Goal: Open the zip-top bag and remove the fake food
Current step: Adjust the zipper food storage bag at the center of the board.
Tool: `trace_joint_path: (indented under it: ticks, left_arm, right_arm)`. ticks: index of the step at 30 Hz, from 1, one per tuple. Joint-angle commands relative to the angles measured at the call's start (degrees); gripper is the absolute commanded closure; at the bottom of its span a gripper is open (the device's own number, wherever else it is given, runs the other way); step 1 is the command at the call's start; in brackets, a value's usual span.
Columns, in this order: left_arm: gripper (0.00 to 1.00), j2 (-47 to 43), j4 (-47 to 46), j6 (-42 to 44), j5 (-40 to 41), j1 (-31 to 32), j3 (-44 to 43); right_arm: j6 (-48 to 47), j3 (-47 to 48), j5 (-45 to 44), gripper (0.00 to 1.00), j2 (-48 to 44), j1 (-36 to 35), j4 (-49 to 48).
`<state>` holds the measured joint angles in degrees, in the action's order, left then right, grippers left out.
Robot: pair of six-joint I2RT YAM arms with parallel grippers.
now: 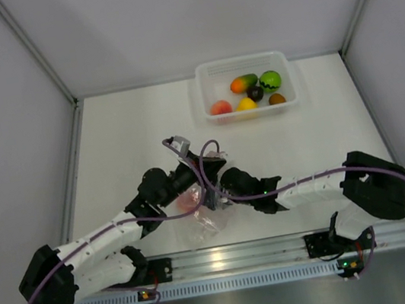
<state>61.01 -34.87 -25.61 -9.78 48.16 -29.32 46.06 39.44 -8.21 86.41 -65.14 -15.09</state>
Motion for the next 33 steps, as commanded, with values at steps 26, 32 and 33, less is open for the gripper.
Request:
trace_joint_path:
  ticks: [26, 32, 33]
  left_arm:
    - [1.00, 6.29, -21.10, -5.59, -10.70, 3.87, 0.32]
    - [1.00, 10.88, -29.98, -9.55, -2.36, 7.91, -1.09]
    - [1.00, 11.23, -33.12, -10.25, -1.13, 8.61, -0.83]
  right_arm:
    - [4.39, 6.79, -3.99, 0.73, -8.53, 9.77, 16.64]
    - [-1.67, 9.60, -17.97, 0.73, -15.56, 11.97, 36.52]
    - [-2.46, 9.60, -19.46, 0.73, -17.05, 12.58, 38.02]
